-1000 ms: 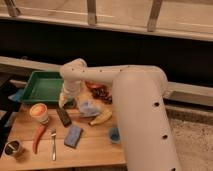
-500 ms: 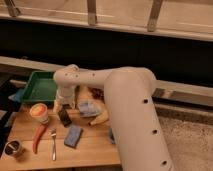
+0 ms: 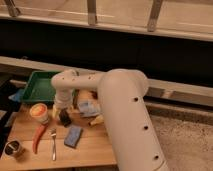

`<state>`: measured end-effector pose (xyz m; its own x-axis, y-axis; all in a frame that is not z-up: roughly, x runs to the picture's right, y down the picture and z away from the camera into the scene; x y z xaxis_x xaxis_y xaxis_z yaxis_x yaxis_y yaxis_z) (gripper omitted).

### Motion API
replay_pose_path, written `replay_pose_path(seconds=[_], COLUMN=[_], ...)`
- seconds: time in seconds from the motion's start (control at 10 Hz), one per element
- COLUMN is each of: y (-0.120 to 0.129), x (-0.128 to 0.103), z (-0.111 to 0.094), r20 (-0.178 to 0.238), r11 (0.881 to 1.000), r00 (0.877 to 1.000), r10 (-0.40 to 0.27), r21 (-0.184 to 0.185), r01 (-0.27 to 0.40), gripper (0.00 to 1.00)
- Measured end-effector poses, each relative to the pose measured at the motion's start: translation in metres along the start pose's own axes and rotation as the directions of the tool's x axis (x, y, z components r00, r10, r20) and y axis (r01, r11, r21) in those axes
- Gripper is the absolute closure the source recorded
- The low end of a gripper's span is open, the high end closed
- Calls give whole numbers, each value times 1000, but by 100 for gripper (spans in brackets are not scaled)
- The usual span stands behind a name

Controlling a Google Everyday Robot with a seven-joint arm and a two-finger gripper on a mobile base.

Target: Wipe tray with eraser

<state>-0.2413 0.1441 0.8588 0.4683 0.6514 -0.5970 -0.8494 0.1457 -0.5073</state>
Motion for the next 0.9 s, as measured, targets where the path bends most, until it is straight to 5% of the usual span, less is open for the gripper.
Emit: replay_pose_path(seconds=[0.3, 0.9], y=[-7, -19], x=[-1, -4], z=[12, 5], r20=[-25, -15], r11=[999, 988], r00=[999, 994], r10=[30, 104], r21=[31, 112], r01=[-29, -102], gripper=[41, 97])
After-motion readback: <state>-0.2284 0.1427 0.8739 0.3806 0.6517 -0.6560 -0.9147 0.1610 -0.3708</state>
